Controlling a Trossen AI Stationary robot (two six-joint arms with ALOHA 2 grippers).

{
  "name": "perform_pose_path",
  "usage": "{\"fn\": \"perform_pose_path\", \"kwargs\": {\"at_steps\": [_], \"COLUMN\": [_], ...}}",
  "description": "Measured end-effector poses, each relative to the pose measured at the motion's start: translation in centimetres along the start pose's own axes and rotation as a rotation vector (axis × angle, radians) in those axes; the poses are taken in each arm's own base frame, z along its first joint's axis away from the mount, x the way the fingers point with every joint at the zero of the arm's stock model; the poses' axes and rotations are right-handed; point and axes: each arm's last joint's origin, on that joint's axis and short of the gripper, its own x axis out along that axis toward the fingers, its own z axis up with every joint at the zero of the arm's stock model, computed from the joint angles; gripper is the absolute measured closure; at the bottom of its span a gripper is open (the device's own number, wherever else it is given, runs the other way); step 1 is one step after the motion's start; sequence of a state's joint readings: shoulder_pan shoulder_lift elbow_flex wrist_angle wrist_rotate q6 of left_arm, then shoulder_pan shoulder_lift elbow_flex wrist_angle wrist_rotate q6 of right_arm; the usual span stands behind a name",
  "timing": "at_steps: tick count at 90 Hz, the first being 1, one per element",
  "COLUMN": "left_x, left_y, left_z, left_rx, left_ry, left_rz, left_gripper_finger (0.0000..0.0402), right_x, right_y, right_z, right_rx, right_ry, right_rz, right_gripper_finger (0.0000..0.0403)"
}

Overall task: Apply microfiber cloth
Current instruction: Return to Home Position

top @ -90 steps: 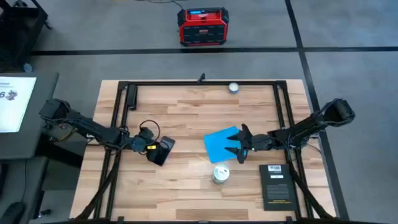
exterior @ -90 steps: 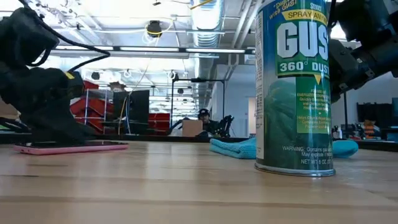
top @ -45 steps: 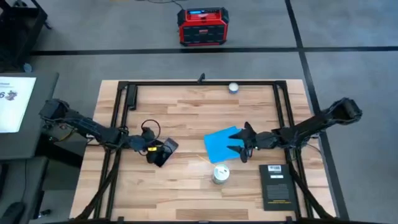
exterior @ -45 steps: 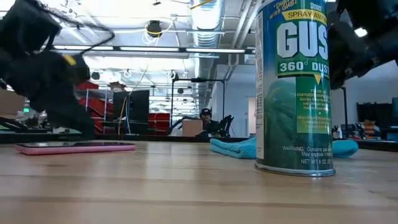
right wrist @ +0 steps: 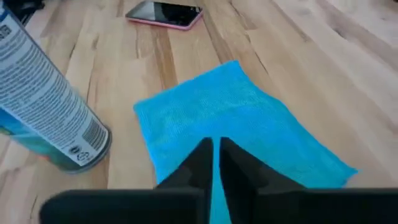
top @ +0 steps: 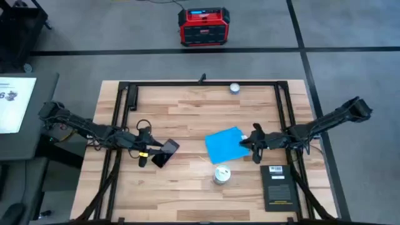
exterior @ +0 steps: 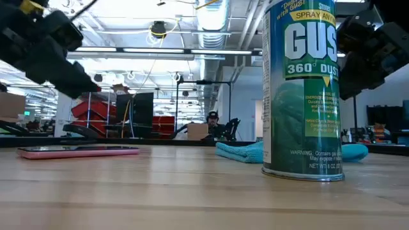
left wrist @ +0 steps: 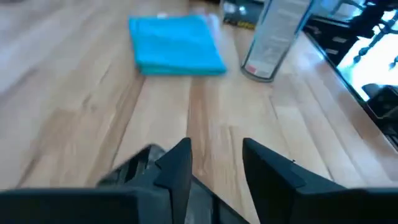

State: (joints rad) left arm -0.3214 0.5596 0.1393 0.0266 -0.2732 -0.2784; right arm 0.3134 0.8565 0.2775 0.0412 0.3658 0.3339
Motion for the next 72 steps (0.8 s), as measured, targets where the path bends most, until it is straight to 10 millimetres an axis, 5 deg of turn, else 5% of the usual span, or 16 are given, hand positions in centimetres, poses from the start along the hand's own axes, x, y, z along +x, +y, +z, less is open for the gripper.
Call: {"fn": "perform_pose_path", "kwargs": {"at_steps": [27,41,72], "left_x": [-0.7,-1.0,-0.9], "left_y": [0.9,1.1,2.2], "left_z": [-2.2,-1.5,-1.0], "left_rx": [0.084,0.162,0.275], "left_ry": [-0.117,-0.190,-0.211], "left_rz": [0.008,0.047,0.083], "left_gripper_finger": [0.0333,0.0350,0.0389], "right_x": [-0.5,-0.8,-0.4], "right_y": [-1.0,-2.2,-5.0], "right_z": [-2.1,-3.2,-1.5], "right_rx": [-0.013,-0.010,-0.111], "right_ry": [-0.131,-0.304,-0.405], "right_rz": [0.006,0.012,0.027], "right_gripper_finger": [0.0402,0.0403,0.0403]}}
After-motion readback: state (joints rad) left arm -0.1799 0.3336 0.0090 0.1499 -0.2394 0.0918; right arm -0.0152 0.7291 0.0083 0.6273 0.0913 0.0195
